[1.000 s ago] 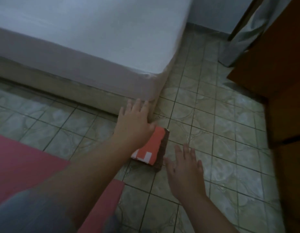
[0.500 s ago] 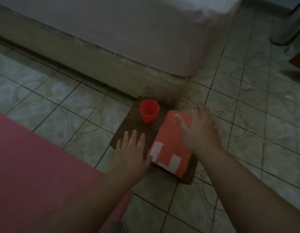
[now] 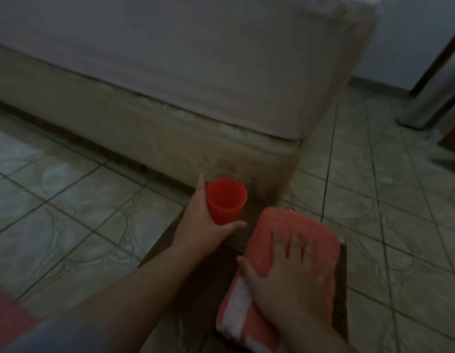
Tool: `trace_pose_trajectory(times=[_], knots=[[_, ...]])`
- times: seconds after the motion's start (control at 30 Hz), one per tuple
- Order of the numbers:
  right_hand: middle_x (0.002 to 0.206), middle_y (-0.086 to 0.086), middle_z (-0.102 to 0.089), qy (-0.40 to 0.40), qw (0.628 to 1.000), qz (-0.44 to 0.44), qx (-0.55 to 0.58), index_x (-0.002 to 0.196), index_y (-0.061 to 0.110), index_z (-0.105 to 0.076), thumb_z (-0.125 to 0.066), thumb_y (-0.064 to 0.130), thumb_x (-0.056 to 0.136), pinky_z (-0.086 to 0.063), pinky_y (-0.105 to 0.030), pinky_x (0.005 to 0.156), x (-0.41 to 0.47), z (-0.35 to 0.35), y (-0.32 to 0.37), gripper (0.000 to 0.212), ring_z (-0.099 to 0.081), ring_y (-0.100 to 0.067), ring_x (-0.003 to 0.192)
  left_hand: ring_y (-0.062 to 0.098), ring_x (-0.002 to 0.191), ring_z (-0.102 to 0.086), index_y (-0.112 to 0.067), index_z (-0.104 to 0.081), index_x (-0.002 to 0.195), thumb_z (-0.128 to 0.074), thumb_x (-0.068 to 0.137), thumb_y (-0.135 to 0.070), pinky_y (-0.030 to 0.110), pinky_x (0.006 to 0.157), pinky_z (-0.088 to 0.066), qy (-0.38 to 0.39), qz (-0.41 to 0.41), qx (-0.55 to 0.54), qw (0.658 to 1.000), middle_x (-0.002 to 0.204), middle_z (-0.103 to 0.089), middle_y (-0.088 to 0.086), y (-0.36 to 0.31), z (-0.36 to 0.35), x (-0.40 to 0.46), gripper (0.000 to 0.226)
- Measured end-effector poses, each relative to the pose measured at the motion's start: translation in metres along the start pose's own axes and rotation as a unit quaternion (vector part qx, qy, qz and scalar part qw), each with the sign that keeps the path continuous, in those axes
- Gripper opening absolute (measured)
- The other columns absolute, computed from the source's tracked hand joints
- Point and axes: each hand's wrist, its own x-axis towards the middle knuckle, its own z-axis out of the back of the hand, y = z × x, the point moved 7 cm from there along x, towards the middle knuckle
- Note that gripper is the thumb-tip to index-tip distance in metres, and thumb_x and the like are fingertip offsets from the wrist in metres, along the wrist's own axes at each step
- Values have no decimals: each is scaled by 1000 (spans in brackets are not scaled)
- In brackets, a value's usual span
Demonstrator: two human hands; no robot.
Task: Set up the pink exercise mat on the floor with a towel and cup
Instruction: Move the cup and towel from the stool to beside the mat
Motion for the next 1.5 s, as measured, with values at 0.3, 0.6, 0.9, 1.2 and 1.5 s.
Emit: trace_pose_trajectory(times=[0.3, 0.6, 0.9, 1.2, 1.5], knots=[[160, 2, 18, -1, 1000, -7, -16, 147, 38, 16, -20, 85, 72, -7, -61, 113, -5, -5, -5, 95, 15, -26, 146, 10, 108, -59, -31, -42, 119, -89, 53, -26, 29, 96, -47, -83, -25, -69, 994, 119, -59, -3, -5, 17, 1, 80], [162, -1, -3, -86, 994, -5, -60, 150, 37, -2, -31, 87, 67, -19, -61, 111, -14, 7, 11, 101, -8, -28, 148, 12, 103, -52, -33, -38, 127, -86, 56, -37, 30, 82, -43, -210, 32, -32, 977, 115, -53, -9, 36, 139, 9, 86], [162, 0, 8, -50, 995, -14, -86, 148, 37, 10, -19, 86, 70, -18, -59, 113, -8, 0, 11, 97, 2, -27, 148, 27, 104, -58, -21, -45, 121, -88, 55, -29, 37, 84, -46, -319, 130, -4, 939, 116, -60, 7, 135, 230, 16, 79], [160, 3, 12, -37, 998, 30, -46, 144, 38, 12, -7, 86, 61, -12, -62, 111, 16, -19, 27, 98, 10, -27, 147, 33, 109, -58, -10, -50, 124, -89, 53, -22, 40, 85, -45, -294, 190, 75, 934, 121, -60, 19, 208, 212, 17, 82], [161, -5, 8, -60, 995, 83, -18, 149, 33, 1, -25, 79, 74, -1, -71, 106, 42, -30, 100, 93, 9, -32, 146, 35, 109, -57, -9, -48, 124, -86, 57, -18, 41, 87, -44, -286, 188, 125, 931, 121, -58, 21, 229, 211, 22, 77]])
